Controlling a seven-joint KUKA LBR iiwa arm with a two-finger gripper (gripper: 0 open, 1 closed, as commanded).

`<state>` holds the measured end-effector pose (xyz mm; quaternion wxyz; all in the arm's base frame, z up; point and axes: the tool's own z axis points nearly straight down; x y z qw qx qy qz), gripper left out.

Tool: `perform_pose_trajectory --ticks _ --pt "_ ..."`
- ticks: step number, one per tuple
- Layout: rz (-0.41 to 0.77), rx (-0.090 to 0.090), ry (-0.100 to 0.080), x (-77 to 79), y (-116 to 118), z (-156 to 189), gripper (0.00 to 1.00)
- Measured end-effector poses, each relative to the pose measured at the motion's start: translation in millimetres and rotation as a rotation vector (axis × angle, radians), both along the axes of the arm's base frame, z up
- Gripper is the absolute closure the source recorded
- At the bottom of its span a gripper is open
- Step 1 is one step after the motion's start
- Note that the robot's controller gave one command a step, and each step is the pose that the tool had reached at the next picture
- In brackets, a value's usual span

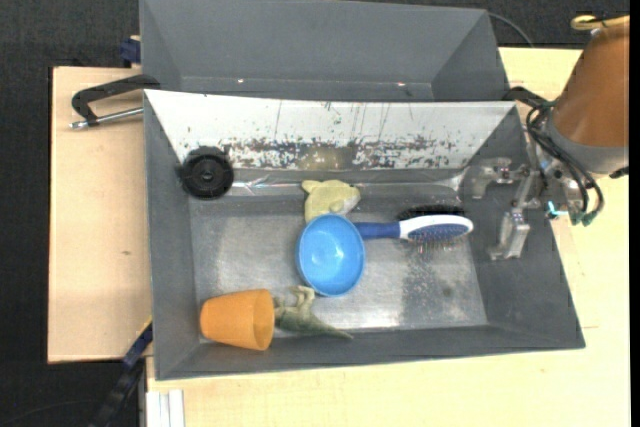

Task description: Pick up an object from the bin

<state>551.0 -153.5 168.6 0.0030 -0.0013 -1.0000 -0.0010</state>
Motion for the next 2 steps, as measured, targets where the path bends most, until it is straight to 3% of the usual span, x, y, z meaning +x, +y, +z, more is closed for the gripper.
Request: perform_pose_trajectory --ticks 1,2 --pt "0.018 0.003 -0.002 32.6 65.9 -102.4 0.0" --pt "0.273 -0.003 -0.016 35.9 64.1 -66.3 0.0"
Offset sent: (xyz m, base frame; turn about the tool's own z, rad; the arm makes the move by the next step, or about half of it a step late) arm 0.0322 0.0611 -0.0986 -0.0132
